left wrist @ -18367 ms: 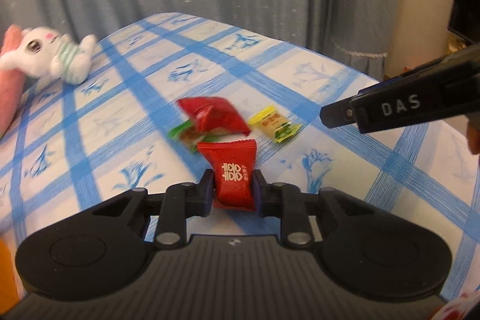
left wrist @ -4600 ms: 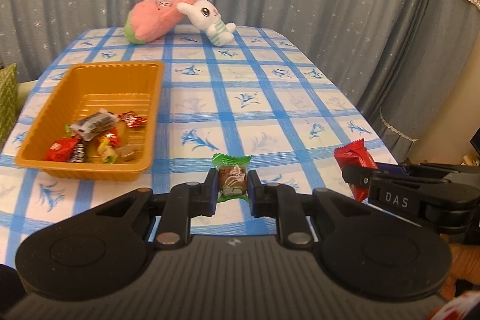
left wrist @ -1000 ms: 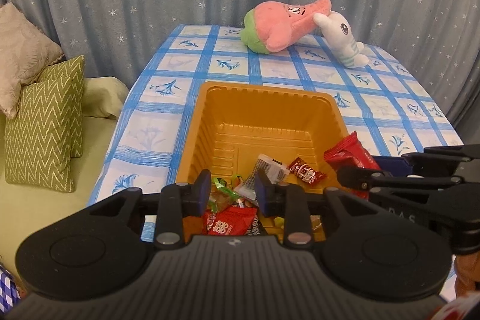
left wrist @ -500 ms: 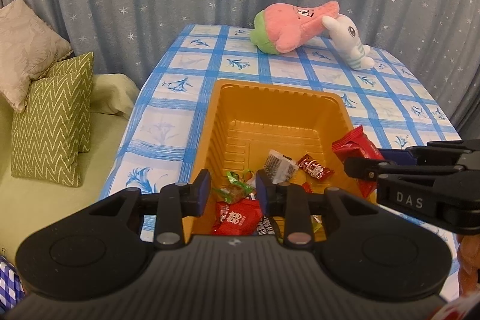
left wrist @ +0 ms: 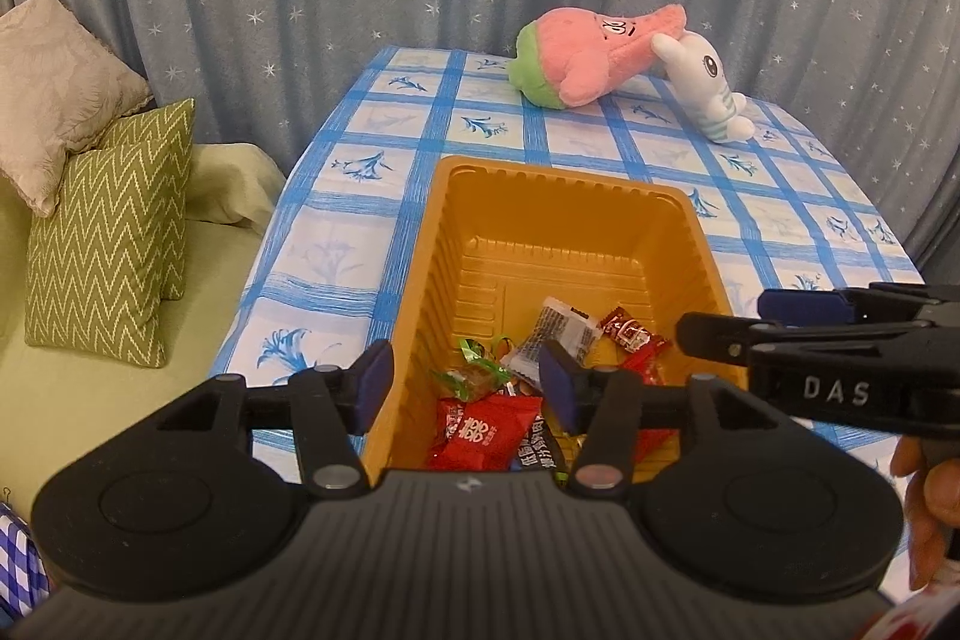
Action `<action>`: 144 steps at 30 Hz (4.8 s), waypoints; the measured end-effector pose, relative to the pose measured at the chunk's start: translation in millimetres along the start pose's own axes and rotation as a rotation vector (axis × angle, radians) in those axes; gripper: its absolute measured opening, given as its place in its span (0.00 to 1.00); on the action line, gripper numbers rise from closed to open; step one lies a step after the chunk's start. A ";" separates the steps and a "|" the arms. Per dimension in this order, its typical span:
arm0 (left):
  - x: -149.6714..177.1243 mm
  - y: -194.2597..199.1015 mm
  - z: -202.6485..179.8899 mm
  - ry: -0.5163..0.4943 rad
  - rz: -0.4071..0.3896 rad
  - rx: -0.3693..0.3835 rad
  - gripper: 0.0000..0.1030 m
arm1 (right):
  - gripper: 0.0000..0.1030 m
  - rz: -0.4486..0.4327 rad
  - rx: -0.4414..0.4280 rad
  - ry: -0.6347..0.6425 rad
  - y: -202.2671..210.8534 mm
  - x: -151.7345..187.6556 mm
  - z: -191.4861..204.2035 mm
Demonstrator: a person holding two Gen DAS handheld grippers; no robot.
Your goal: Organize snacks
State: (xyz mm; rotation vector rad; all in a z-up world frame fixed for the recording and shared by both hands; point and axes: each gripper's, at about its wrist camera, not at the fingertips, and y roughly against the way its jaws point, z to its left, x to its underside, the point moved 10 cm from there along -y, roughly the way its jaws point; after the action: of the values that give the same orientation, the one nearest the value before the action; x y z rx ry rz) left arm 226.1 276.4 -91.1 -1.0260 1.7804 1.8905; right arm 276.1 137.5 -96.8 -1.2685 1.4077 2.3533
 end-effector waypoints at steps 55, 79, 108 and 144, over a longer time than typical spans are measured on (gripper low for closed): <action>87.0 184.9 -37.8 0.073 -0.095 -0.036 1.00 | 0.81 -0.053 0.120 -0.030 199.8 99.5 16.4; 98.0 212.7 -53.0 0.001 -0.148 -0.055 1.00 | 0.81 -0.103 0.157 -0.018 240.3 108.7 23.1; 100.7 212.7 -56.3 -0.005 -0.143 -0.057 1.00 | 0.81 -0.117 0.165 -0.025 245.5 106.3 18.7; 98.1 214.1 -56.8 -0.015 -0.145 -0.056 1.00 | 0.81 -0.121 0.165 -0.027 245.4 103.6 15.5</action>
State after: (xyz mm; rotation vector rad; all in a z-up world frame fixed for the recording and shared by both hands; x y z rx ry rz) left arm 27.7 167.6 -4.6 -1.1249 1.6068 1.8629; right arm 81.8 -18.8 -1.6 -1.2358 1.4397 2.1204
